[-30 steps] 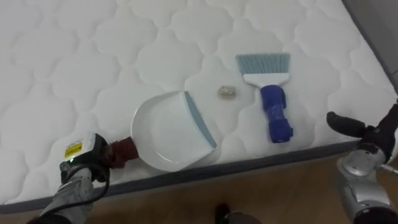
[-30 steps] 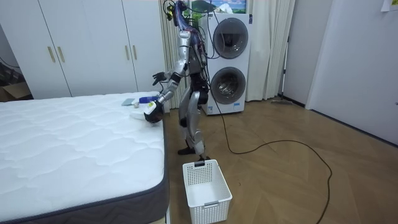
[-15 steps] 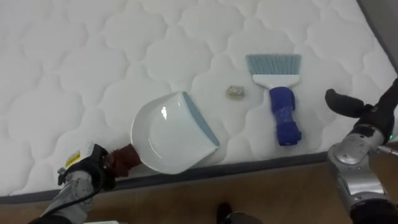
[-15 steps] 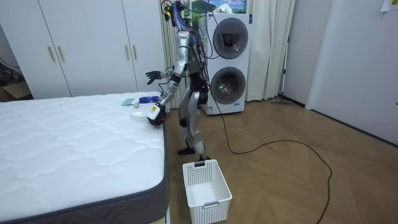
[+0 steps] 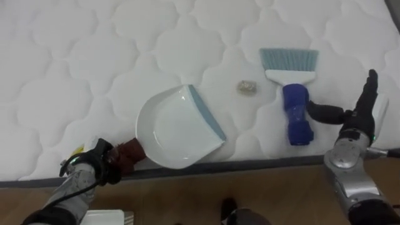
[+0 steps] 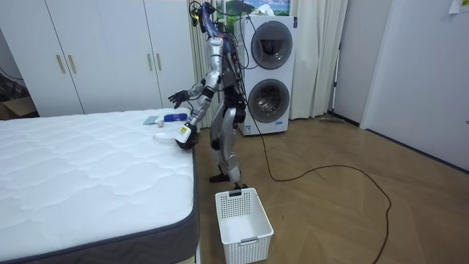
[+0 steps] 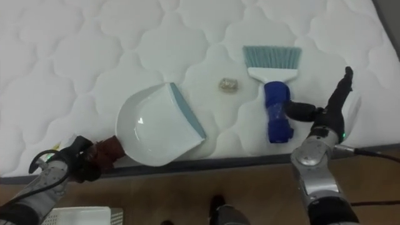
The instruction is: Clean bed
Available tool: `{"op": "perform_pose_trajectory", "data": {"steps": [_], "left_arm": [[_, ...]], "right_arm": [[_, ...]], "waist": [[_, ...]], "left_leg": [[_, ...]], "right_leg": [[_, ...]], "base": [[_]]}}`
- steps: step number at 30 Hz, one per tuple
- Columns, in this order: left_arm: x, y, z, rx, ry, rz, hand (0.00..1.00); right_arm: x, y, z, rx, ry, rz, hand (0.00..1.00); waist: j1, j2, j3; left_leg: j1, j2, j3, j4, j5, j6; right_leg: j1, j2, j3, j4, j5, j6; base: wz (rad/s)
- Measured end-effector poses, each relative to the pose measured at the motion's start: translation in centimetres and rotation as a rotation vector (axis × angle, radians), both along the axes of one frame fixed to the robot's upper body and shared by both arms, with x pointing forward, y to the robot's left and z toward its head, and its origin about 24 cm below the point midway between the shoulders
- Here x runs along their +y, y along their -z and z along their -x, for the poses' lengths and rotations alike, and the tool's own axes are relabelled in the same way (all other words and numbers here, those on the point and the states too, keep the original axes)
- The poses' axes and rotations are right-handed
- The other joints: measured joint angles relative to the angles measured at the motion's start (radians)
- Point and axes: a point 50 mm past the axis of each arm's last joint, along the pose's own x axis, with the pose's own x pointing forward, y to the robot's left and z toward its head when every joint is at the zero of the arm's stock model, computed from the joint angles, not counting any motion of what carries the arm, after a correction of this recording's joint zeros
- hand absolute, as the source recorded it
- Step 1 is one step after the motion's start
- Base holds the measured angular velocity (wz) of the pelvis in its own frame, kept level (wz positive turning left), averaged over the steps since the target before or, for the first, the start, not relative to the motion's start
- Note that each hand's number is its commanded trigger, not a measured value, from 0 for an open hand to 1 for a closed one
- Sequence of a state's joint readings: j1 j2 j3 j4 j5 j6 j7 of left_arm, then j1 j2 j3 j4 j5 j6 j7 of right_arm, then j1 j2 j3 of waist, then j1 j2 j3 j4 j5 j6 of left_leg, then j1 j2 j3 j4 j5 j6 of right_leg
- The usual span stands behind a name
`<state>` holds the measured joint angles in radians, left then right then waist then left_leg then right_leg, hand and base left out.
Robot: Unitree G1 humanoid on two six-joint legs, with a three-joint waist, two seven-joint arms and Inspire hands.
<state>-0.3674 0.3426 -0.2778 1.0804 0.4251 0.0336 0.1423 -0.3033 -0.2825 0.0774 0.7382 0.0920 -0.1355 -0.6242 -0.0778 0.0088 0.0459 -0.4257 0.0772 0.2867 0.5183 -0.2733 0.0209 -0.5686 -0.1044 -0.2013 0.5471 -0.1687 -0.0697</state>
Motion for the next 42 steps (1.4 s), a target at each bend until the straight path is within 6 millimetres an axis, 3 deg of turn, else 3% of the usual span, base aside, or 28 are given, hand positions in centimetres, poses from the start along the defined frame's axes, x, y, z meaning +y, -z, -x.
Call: {"op": "perform_pose_trajectory", "data": {"steps": [12, 30, 42], "left_arm": [[0.0, -0.2, -0.2, -0.002, 0.001, 0.005, 1.00], [-0.2, -0.7, -1.0, -0.009, 0.013, 0.007, 1.00], [-0.5, -0.6, -1.1, 0.013, 0.028, 0.028, 1.00]], "right_arm": [[0.2, -0.4, -1.2, 0.006, -0.036, -0.032, 0.00], [0.1, 0.1, -1.8, 0.061, -0.064, -0.095, 0.00], [-1.2, 1.7, -1.0, 0.176, -0.075, -0.114, 0.00]], "waist": [[0.007, 0.003, 0.0017], [0.009, 0.034, 0.0110], [0.052, 0.037, 0.0126]], "left_leg": [[-0.017, 0.004, -0.006, 0.020, 0.000, 0.000], [-0.034, 0.003, -0.015, 0.019, -0.002, -0.002], [-0.039, -0.004, -0.018, 0.036, -0.002, -0.001]], "right_leg": [[-0.011, 0.001, 0.000, 0.013, -0.006, -0.003], [-0.028, -0.002, -0.005, 0.027, -0.004, -0.007], [-0.034, -0.019, -0.012, 0.051, -0.018, -0.008]], "base": [[0.02], [0.00], [0.02]]}}
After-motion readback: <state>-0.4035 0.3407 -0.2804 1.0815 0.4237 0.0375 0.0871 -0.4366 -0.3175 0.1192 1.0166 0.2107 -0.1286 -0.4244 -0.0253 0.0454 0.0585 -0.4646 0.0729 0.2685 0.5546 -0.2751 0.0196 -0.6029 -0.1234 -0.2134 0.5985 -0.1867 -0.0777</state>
